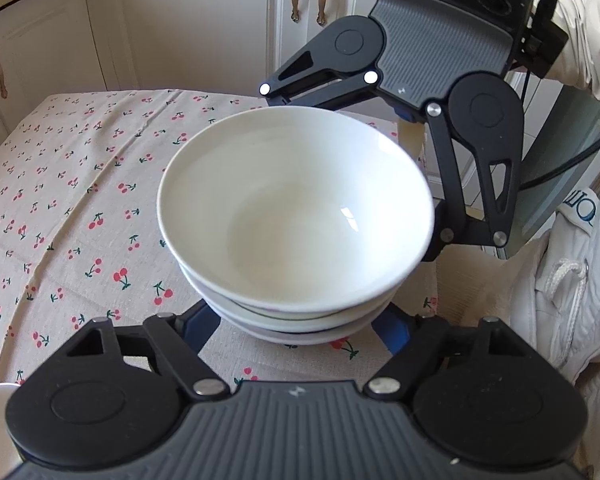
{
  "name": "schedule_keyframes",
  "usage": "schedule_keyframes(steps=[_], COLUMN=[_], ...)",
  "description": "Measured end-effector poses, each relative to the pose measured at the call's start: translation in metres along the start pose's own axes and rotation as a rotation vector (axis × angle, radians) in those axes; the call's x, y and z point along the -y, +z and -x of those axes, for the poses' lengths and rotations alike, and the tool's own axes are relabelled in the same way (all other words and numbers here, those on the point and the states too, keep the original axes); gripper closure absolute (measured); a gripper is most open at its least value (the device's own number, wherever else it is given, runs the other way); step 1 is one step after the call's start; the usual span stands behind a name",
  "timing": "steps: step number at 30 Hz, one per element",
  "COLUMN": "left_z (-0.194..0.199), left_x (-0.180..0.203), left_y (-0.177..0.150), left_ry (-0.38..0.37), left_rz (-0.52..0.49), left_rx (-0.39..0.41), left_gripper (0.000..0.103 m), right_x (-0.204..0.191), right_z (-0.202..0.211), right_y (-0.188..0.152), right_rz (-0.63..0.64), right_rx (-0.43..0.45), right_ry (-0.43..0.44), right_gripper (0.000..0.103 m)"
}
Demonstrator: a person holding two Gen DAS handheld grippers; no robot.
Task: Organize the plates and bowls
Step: 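Lift the bowl stack with both grippers and carry it over the plate stack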
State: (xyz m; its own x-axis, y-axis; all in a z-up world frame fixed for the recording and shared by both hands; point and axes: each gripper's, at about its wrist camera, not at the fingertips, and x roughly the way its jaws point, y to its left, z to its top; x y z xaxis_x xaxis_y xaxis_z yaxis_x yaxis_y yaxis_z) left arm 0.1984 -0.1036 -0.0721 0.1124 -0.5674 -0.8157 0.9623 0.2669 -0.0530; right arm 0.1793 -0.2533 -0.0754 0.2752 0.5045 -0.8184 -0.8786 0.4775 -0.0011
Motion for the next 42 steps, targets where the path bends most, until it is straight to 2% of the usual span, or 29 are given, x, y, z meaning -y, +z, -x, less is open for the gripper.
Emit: schedule_keyframes(steps=[16,25,36,37,42], left_z=[0.0,0.024,0.083,0.088,0.108], left_x=[0.0,0.003,-0.008,-0.01,-0.024], left_y=[0.003,-0.003,-0.038,-0.042,-0.064], left_ry=[0.007,0.046,0.176,0.19,0.252], left_rz=[-0.019,-0.004,0.049,0.058,0.108], left_rx=[0.005,0.041,0.091,0.091,0.089], left_gripper=[0.022,0.022,0.022,0.022,0.022], right_x=[-0.004,-0.009,-0.028,-0.032,-0.037], right_z=[0.004,0.013,0.004,-0.003,-0.025], right_y=[0.0,0.017,0.08,0.095,0.129], right_rz=[-0.013,0.021,0.155,0.189,0.263], right_rx=[-0.001,-0.001,0.024,0.024,0.028], right_ry=[-0.019,-0.03,-0.029,-0.027,-0.006], right_gripper=[0.009,0.009,0.009,0.009,0.009])
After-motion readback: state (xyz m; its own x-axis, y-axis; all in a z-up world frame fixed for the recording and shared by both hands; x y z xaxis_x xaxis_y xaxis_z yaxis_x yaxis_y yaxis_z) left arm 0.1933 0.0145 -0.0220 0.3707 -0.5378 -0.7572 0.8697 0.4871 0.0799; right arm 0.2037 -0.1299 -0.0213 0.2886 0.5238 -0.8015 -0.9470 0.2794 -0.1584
